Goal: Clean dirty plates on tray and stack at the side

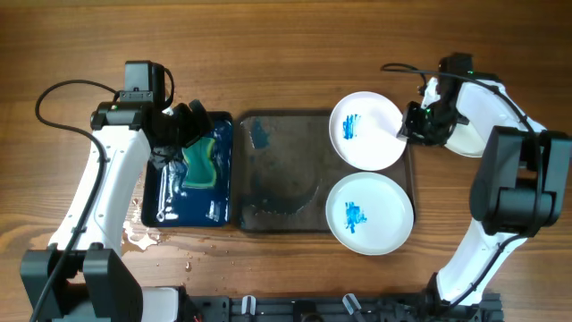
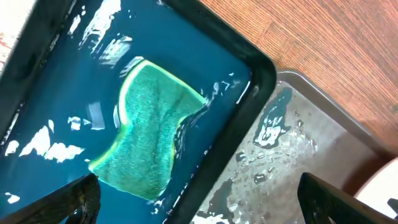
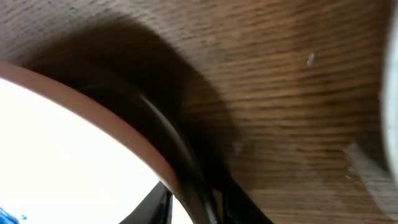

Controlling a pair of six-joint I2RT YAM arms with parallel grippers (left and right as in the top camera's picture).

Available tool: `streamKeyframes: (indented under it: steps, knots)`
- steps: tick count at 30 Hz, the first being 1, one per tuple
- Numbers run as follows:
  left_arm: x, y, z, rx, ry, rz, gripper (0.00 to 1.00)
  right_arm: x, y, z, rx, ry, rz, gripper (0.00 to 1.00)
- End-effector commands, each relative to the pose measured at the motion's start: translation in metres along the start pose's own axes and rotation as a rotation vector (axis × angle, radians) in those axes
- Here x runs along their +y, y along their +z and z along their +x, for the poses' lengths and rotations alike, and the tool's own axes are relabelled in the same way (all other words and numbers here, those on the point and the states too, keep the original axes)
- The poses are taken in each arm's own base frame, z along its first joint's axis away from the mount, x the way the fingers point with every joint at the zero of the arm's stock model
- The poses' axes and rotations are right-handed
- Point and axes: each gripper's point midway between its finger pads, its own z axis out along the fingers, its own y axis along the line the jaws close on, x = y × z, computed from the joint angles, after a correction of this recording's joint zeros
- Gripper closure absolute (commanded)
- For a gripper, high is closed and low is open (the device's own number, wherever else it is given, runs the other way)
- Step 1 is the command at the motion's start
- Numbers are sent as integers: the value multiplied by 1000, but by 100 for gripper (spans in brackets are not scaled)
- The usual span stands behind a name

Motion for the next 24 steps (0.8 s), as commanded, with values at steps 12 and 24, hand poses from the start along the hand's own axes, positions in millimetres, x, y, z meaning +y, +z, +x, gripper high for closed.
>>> streamKeyframes:
  steps: [12, 24]
  knots:
    - [-2, -2, 0, 3, 16, 1, 0, 10, -57, -6, -27, -34, 123, 48]
    - [-2, -2, 0, 4, 15, 1, 1, 46, -11, 20, 9, -133, 63, 80]
